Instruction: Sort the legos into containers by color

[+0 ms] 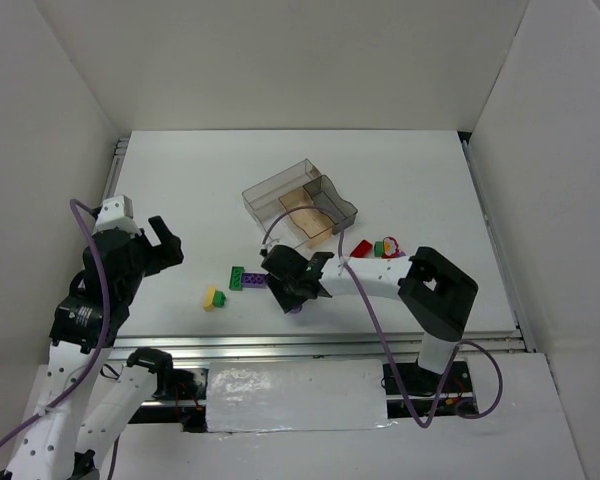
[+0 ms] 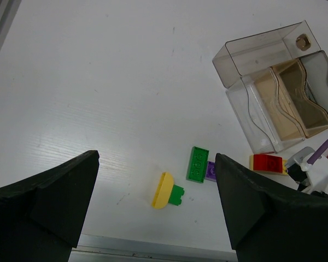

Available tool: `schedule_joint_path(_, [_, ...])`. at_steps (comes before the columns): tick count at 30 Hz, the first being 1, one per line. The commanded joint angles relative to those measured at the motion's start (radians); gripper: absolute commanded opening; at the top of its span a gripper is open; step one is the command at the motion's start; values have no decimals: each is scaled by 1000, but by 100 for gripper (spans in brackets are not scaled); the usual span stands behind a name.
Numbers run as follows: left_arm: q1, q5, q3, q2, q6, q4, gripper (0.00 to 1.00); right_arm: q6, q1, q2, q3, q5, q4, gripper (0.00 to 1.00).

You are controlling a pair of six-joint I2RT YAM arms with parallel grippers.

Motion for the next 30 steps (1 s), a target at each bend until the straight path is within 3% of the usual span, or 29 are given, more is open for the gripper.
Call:
schedule_joint_path(1, [6, 10, 12, -2, 4, 36, 100, -3, 5, -26, 41, 10, 15, 15])
schedule_joint_path(6, [6, 13, 12, 0, 4, 39, 100, -19, -21, -222, 45, -39, 47, 12])
schedule_joint_path(9, [6, 15, 14, 14, 5, 37, 100, -61, -96, -227, 131, -49, 20, 12])
schedule_joint_path(15, [6, 9, 14, 17, 4, 36, 100, -149, -251, 10, 407, -62, -65, 12])
schedule_joint_path(21, [8, 18, 14, 21, 8, 39, 100, -186, -309, 263, 698, -107, -168, 20])
schedule_joint_path(24, [8, 18, 14, 26, 10, 39, 99, -192, -308, 302, 742, -113, -186, 25])
schedule_joint_path(25, [8, 19, 14, 28, 10, 39, 99, -192, -308, 311, 749, -110, -186, 42])
schedule_joint_path(28, [8, 24, 14, 25, 11, 42, 99, -184, -308, 305, 742, -101, -174, 82])
schedule_joint_path(30, [8, 29, 11, 23, 15, 42, 100, -177, -308, 285, 733, -114, -165, 99])
